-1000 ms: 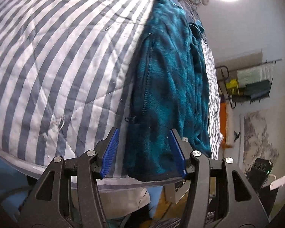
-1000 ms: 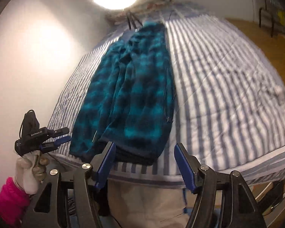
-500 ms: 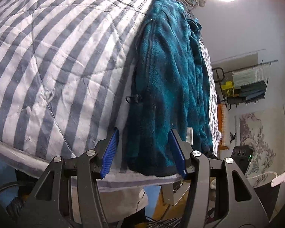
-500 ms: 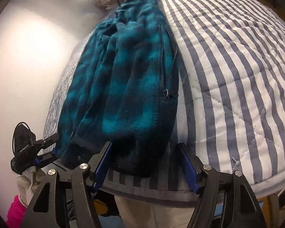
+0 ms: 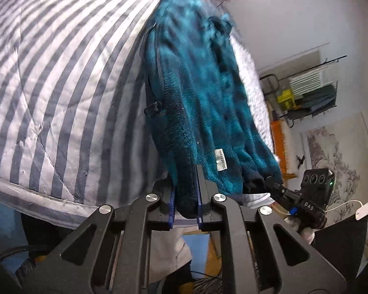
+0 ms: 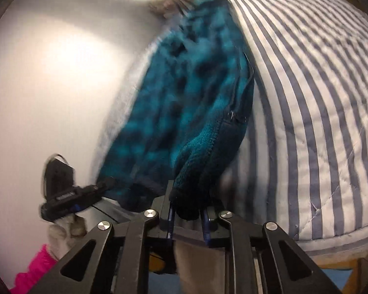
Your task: Fold large clothes
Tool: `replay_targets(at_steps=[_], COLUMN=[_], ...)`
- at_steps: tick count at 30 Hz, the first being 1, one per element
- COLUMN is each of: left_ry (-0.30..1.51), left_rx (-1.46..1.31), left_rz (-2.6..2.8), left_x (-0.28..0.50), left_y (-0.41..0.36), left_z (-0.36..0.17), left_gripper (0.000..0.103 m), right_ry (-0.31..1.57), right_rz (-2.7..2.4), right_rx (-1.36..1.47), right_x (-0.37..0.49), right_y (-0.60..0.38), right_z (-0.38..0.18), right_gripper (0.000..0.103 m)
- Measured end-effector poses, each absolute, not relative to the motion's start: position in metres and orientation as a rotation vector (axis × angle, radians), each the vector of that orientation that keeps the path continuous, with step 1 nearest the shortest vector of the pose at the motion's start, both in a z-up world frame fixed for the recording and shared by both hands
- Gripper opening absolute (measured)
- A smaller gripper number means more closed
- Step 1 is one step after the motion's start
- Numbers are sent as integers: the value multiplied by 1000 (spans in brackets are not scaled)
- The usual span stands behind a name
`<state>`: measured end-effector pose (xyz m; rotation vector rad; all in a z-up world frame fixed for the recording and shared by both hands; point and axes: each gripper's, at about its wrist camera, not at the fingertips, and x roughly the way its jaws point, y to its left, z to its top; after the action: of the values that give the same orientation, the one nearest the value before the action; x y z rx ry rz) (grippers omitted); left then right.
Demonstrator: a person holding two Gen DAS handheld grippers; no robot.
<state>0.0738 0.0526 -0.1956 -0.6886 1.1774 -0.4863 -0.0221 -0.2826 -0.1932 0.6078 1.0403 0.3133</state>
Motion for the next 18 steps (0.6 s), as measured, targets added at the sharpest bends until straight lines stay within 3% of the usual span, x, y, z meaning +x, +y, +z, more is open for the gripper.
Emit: replay_targets(at_steps=[6,18], left_ry=[1134,1014], left_rx=[-731,-772], left_rz=[-464,-440], left_x=[79,158], left_y=[50,58], left_z=[-163,-120], left_gripper=[10,9], right_ry=[1046,916], right_rz=[291,292], right_rx=[600,624], right_x=[-23,35], right_y=[-278,-290], right_z=[-187,-117], right_gripper=[15,14])
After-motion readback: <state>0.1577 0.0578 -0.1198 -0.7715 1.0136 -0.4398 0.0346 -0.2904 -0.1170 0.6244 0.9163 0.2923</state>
